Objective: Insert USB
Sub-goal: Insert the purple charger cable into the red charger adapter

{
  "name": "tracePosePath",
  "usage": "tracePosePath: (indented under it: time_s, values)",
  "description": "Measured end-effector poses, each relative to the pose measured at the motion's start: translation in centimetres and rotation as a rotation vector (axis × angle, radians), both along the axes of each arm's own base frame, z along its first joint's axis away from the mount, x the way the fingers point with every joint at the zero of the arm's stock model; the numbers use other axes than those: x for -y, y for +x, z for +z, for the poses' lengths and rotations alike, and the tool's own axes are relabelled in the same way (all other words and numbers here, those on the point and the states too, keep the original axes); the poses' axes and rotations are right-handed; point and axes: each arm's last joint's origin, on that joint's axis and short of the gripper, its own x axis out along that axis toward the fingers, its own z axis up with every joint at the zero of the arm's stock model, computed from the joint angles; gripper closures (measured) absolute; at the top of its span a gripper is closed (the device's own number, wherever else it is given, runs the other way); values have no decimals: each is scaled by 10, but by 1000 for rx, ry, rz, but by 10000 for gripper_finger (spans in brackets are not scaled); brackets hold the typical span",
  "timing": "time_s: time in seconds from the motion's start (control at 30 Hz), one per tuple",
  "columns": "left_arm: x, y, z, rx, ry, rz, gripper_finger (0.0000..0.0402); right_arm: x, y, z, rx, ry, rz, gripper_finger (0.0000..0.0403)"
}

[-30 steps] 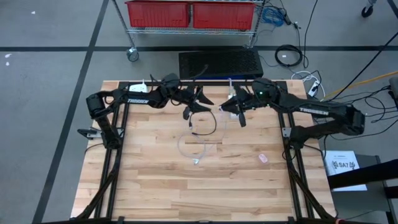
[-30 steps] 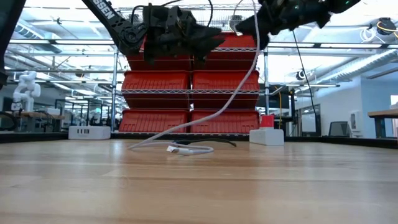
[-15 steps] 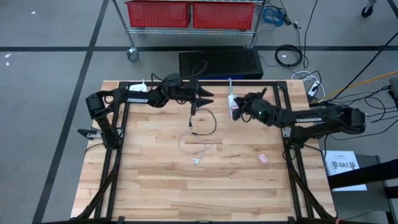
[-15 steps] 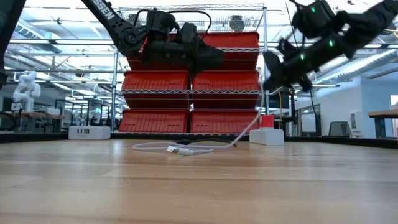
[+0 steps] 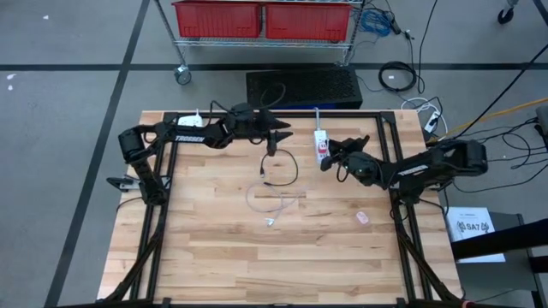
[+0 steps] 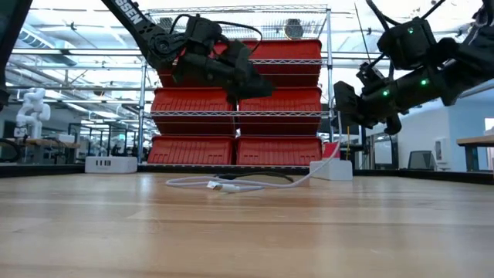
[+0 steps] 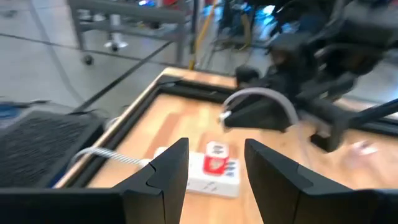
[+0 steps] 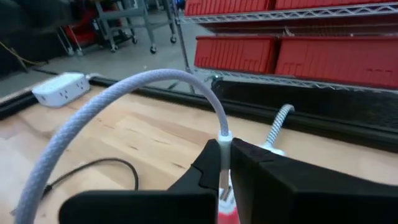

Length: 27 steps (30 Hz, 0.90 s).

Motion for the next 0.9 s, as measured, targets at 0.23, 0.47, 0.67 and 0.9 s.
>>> tracePosePath:
  time_s: [0.23,0.47,0.67,0.9]
  values:
    - [9,2,-7,-53,35,69,239,6,9,-10,45,-37,-18,403]
    - [14,1,-15,-85,56,193,240,1,22,-21,105,-17,-125,403]
    - [18,-3,-25,-116,61,276,240,-16,45,-18,101,-55,-218,403]
    - [21,-2,-26,-118,63,280,240,-27,63,-19,36,-20,-323,403]
